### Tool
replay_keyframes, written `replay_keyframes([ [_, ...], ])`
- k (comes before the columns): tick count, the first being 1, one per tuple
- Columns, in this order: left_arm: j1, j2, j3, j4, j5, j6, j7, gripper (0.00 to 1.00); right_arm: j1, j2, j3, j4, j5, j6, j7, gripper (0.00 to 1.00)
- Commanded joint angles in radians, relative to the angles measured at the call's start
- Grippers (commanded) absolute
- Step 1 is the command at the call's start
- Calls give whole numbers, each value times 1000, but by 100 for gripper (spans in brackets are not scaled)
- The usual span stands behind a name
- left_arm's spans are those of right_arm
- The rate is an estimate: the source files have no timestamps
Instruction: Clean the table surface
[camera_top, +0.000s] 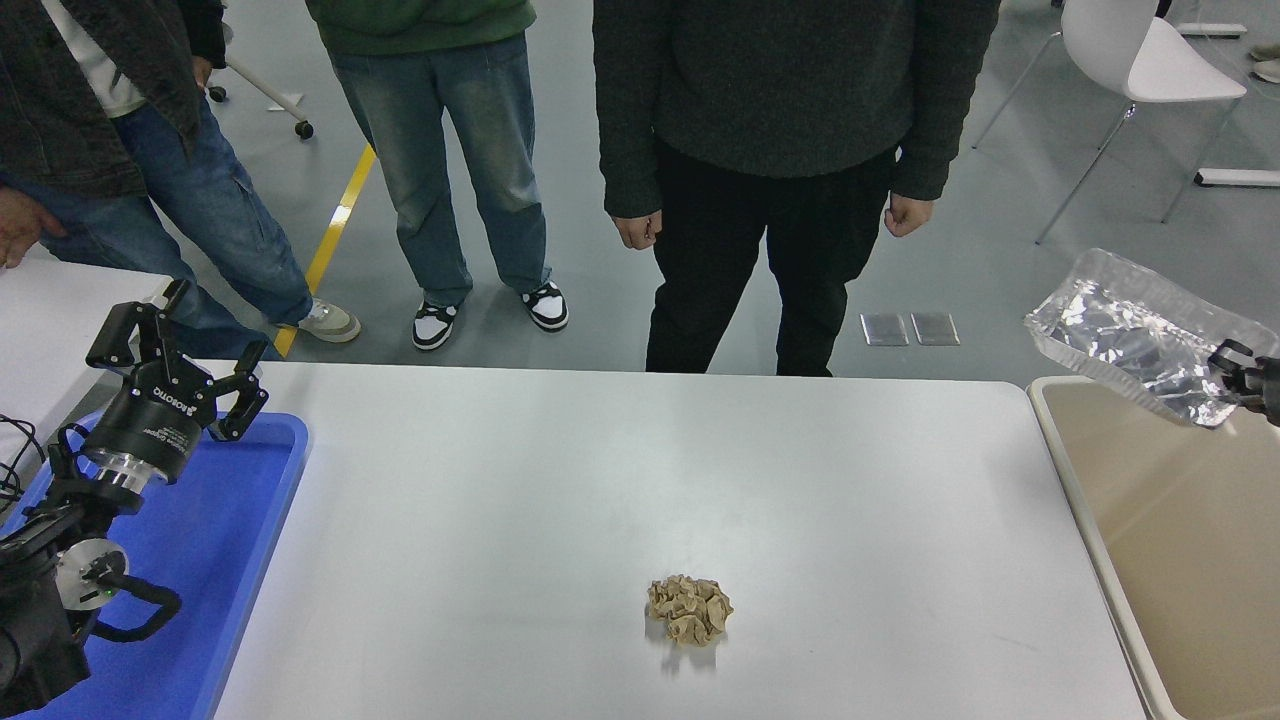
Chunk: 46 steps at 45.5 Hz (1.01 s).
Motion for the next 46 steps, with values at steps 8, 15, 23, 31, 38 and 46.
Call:
replay_keyframes([
  [8,0,0,0,0,0,0,0,100,-171,115,73,-195,180,-190,2,0],
  [15,0,0,0,0,0,0,0,100,-208,141,73,-225,233,-272,2,0],
  [23,0,0,0,0,0,0,0,100,-234,150,73,-225,339,-334,2,0],
  [31,0,0,0,0,0,0,0,100,-255,175,73,-260,395,-371,0,0],
  [38,0,2,0,0,0,0,0,100,-272,198,86,-291,444,-373,2,0],
  [46,0,0,1,0,0,0,0,100,-274,199,115,-291,445,-373,0,0],
])
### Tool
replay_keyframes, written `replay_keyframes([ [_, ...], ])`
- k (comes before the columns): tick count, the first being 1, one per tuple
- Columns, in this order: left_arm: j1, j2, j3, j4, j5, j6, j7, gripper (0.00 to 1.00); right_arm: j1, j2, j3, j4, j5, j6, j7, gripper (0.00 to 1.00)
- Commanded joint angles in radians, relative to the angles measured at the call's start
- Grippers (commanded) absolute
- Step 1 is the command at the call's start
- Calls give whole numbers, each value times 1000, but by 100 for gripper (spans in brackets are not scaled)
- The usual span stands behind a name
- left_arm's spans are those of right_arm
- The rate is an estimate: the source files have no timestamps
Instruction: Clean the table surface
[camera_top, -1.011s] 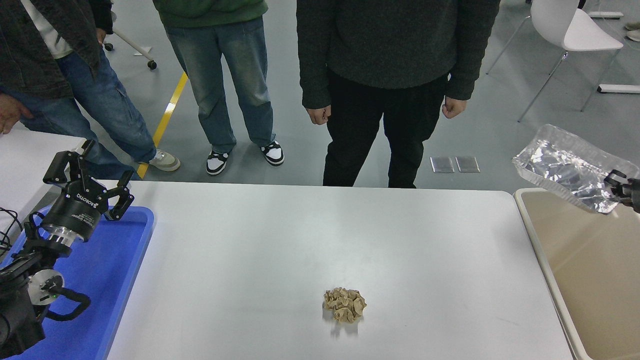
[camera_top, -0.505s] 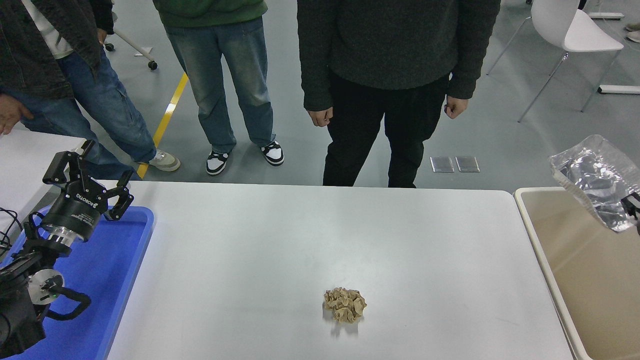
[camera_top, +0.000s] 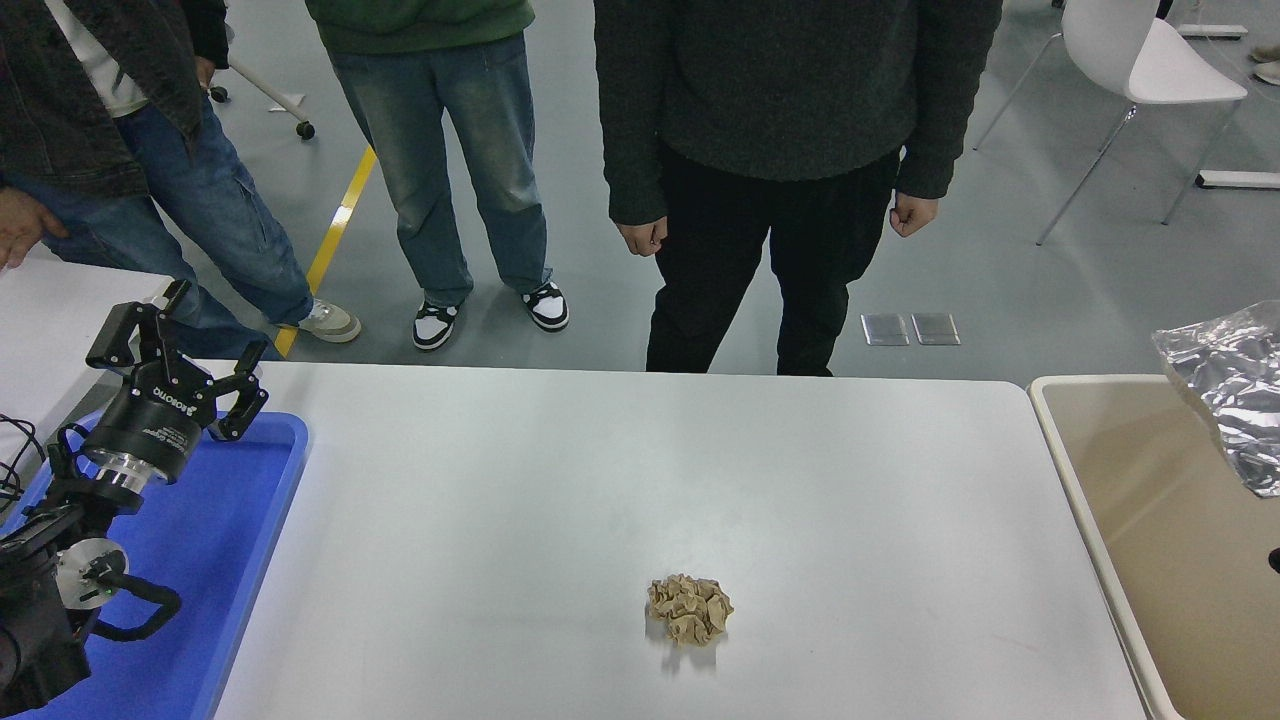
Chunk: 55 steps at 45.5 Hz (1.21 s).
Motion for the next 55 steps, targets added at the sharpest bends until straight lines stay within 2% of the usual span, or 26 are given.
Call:
replay_keyframes([
  [1,0,0,-1,0,0,0,0,100,-15,15,30,-17,37,-15,0,0],
  [16,0,1,-1,0,0,0,0,100,-15,17,36,-17,39,-15,-4,0],
  [17,0,1,1,0,0,0,0,100,-15,17,36,-17,39,-15,-5,8],
  [18,-2,0,-1,0,0,0,0,100,-13,17,36,-17,39,-17,-7,21],
  [21,0,1,1,0,0,0,0,100,-12,15,36,-20,40,-21,-7,64],
  [24,-2,1,-1,0,0,0,0,100,-7,15,36,-19,42,-23,-7,95],
  [25,0,0,1,0,0,0,0,100,-6,15,36,-16,42,-23,-7,100],
  [55,0,0,-1,0,0,0,0,100,-4,4,33,3,42,-6,-7,100],
])
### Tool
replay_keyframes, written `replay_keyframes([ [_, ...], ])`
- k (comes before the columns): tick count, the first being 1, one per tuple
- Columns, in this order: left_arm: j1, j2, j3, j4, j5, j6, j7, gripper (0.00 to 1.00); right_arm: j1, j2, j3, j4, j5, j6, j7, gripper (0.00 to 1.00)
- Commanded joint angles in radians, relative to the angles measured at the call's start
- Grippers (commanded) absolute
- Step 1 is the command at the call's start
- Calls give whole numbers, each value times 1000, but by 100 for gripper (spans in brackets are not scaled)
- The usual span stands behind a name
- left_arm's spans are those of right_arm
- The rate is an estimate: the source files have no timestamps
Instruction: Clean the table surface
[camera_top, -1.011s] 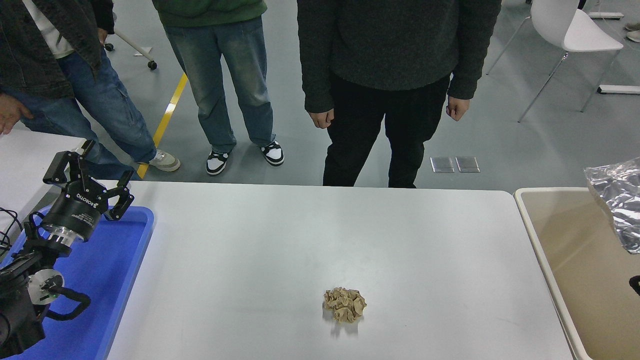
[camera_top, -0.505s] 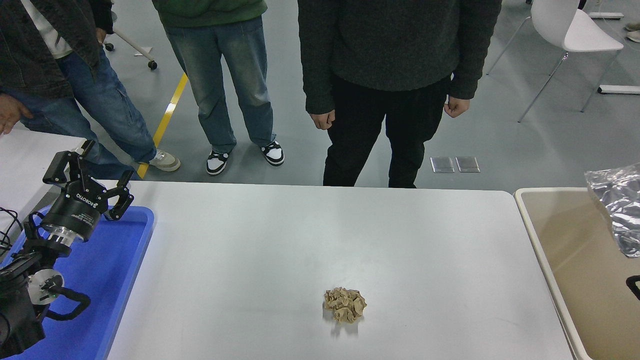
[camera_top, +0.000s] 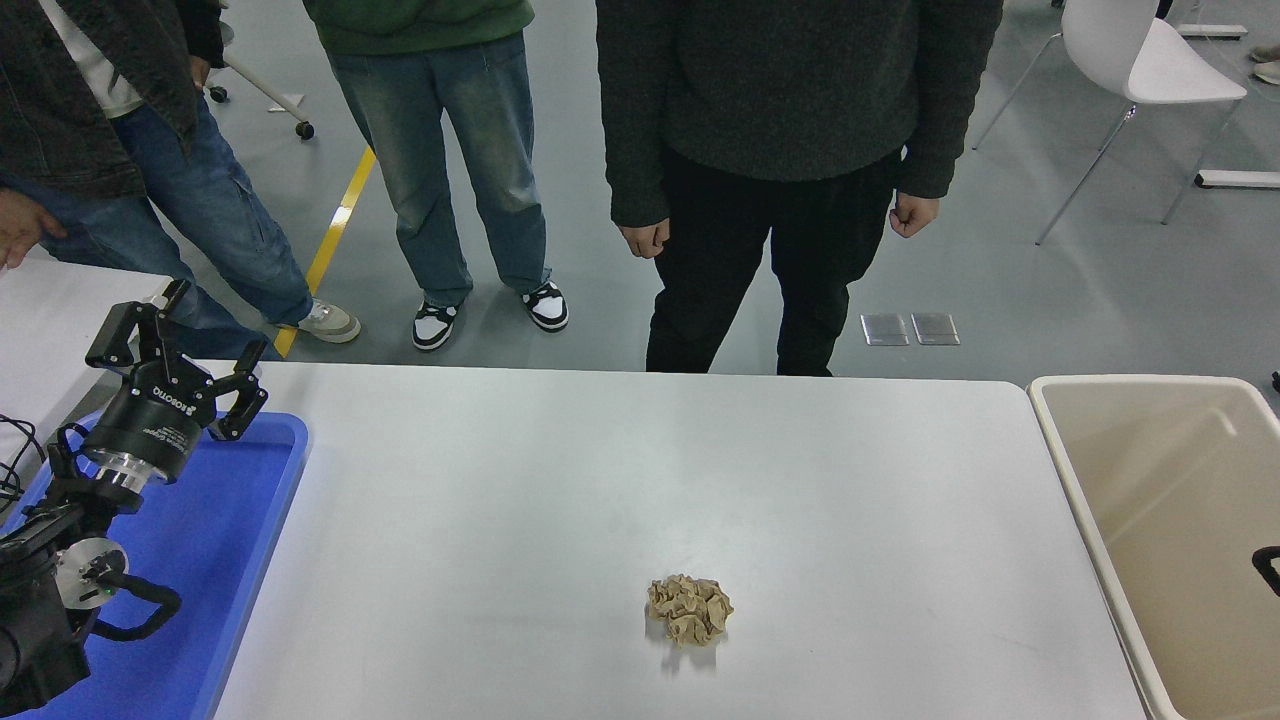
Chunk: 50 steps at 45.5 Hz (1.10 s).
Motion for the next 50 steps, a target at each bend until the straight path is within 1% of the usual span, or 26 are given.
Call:
replay_keyframes([
  [1,0,-1,1,0,0,0,0,100,1,-5,-3,12,-1,8,0,100],
  [7,0,1,1,0,0,0,0,100,5,-30,-14,58,-15,41,3,100],
  [18,-1,1,-1,0,0,0,0,100,18,-94,-14,176,-18,49,11,99],
  [28,0,1,-1,0,0,0,0,100,44,-187,11,374,-18,48,34,99],
  [37,0,1,1,0,0,0,0,100,48,-258,112,543,-18,51,60,99],
  [41,-1,1,1,0,0,0,0,100,46,-267,189,612,-18,51,60,99],
  [50,0,1,-1,0,0,0,0,100,44,-231,281,663,-16,48,61,99],
])
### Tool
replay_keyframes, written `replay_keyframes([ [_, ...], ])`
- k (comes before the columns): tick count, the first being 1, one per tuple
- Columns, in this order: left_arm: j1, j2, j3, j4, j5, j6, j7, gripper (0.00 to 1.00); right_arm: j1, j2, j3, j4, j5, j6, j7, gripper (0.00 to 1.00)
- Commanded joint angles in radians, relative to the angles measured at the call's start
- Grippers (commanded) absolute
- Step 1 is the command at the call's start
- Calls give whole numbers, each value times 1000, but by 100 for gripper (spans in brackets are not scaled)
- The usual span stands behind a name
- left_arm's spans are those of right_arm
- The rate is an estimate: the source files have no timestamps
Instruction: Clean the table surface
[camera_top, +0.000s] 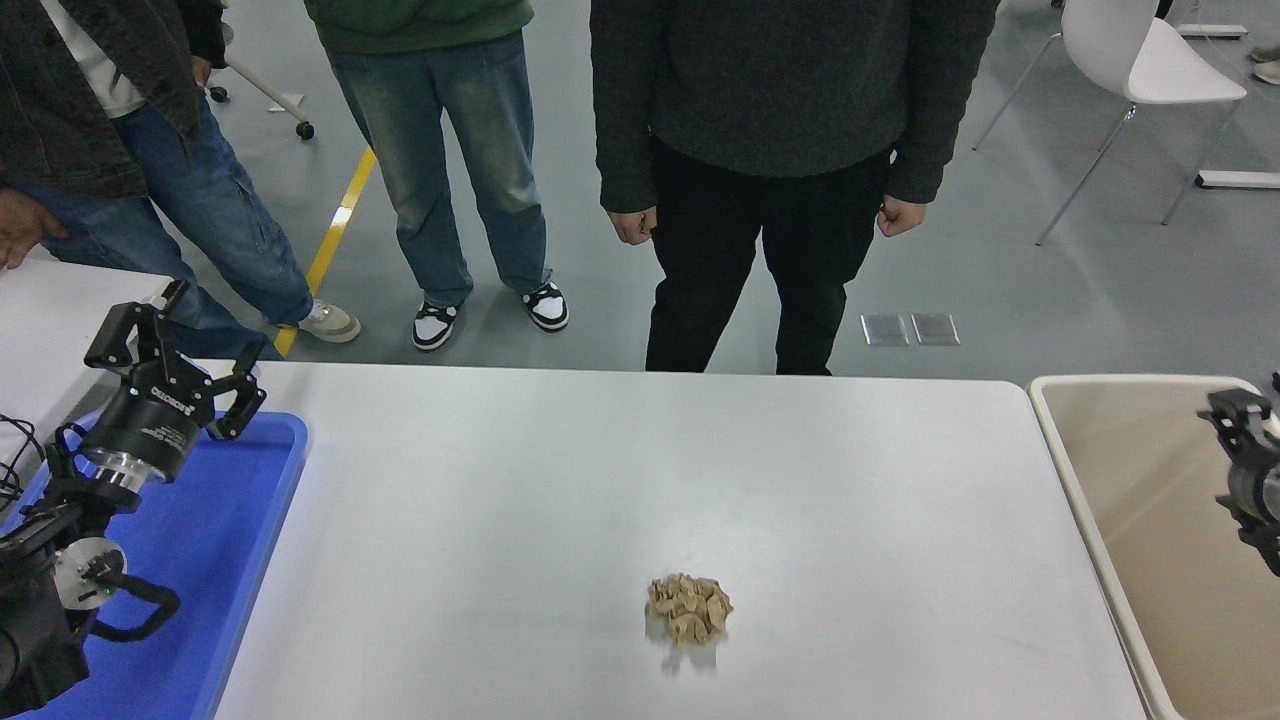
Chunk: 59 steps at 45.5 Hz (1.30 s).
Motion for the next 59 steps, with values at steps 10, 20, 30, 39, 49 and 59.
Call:
replay_keyframes([
  [10,0,0,-1,0,0,0,0,100,-3,62,181,151,1,-9,40,99],
  [20,0,0,-1,0,0,0,0,100,-14,149,191,159,0,-19,138,99],
  [30,0,0,1,0,0,0,0,100,-24,212,215,159,-2,-34,222,99],
  [39,0,0,1,0,0,0,0,100,-44,246,277,161,-61,-35,253,99],
  [49,0,0,1,0,0,0,0,100,-102,303,367,158,-163,-34,282,99],
  [59,0,0,1,0,0,0,0,100,-201,402,543,148,-383,-34,284,99],
])
